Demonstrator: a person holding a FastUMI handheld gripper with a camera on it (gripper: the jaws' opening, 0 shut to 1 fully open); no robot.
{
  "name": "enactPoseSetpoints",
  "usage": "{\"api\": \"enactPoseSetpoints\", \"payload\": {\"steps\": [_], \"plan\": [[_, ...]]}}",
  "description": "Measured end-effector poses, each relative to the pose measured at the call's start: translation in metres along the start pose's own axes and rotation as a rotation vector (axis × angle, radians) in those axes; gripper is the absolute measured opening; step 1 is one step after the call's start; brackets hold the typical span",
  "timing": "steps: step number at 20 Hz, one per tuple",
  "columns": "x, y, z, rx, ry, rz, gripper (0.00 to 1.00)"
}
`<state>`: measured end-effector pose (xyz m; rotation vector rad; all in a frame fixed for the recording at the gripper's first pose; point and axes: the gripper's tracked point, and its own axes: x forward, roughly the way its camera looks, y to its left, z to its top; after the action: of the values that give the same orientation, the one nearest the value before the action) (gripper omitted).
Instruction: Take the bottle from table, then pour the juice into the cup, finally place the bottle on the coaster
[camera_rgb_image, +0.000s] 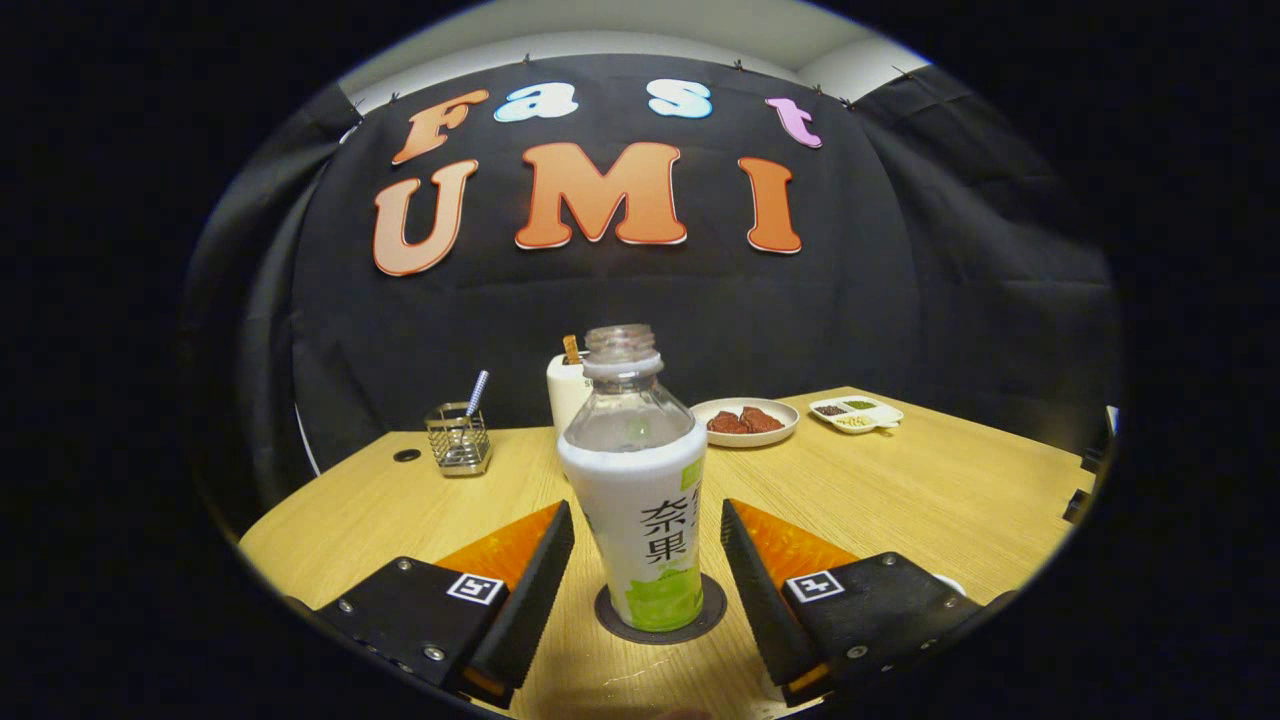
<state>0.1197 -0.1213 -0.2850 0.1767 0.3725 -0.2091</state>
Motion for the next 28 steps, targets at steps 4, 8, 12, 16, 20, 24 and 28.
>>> {"api": "enactPoseSetpoints", "payload": {"steps": [4, 8, 12, 16, 20, 24, 28], "plan": [[-0.034, 0.013, 0.045, 0.027, -0.124, 0.043, 0.9], [-0.081, 0.042, 0.077, -0.046, -0.193, 0.14, 0.93], [-0.123, 0.07, 0.107, -0.087, -0.224, 0.191, 0.93], [-0.154, 0.104, 0.135, -0.064, -0.228, 0.244, 0.93], [-0.187, 0.139, 0.163, -0.038, -0.244, 0.333, 0.93], [-0.209, 0.152, 0.188, -0.037, -0.289, 0.371, 0.93], [-0.228, 0.161, 0.19, -0.06, -0.294, 0.394, 0.93]]}}
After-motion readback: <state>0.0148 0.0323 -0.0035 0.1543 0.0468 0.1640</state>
